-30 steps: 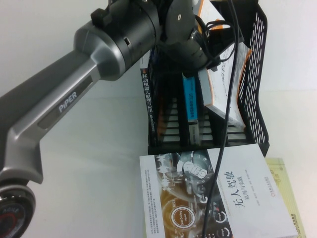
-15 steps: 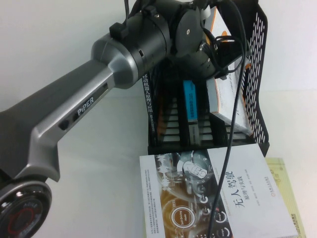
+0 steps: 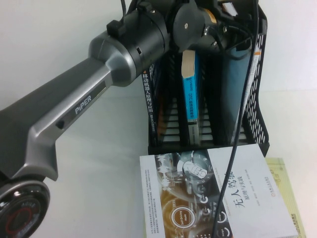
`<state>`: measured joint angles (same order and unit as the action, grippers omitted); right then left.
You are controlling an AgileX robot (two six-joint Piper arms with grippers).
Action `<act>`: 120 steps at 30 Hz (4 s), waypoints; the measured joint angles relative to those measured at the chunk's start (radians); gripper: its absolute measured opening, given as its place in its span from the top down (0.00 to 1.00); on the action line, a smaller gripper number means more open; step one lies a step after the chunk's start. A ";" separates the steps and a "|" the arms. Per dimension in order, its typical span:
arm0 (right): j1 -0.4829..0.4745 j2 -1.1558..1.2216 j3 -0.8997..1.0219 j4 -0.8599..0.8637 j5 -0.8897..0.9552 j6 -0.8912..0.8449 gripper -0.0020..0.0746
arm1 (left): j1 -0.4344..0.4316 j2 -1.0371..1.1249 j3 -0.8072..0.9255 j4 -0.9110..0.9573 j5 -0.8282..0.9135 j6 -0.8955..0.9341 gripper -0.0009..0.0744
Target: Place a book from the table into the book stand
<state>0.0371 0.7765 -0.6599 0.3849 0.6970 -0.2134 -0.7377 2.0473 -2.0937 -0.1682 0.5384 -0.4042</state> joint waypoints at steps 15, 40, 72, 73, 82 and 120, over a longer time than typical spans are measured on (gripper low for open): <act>0.000 0.000 0.000 0.011 0.231 -0.097 0.98 | 0.006 -0.231 0.000 0.195 0.173 0.347 0.96; 0.000 -0.260 0.000 -0.362 0.080 0.134 0.98 | 0.008 -0.840 0.557 0.503 0.232 0.060 0.99; 0.000 -0.480 0.388 0.257 -0.047 -0.310 0.98 | 0.010 -1.205 1.296 0.511 -0.240 0.029 0.99; 0.000 -0.480 0.388 0.257 -0.046 -0.310 0.98 | 0.010 -1.205 1.296 0.511 -0.241 0.029 0.99; 0.000 -0.480 0.388 0.259 -0.043 -0.311 0.98 | 0.010 -1.205 1.298 0.511 -0.245 0.029 0.99; 0.000 -0.480 0.388 0.261 -0.038 -0.311 0.98 | 0.625 -2.044 2.002 0.230 -0.290 0.200 0.99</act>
<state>0.0371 0.2961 -0.2721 0.6462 0.6587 -0.5247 -0.1131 0.0035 -0.0915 0.0613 0.2487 -0.2042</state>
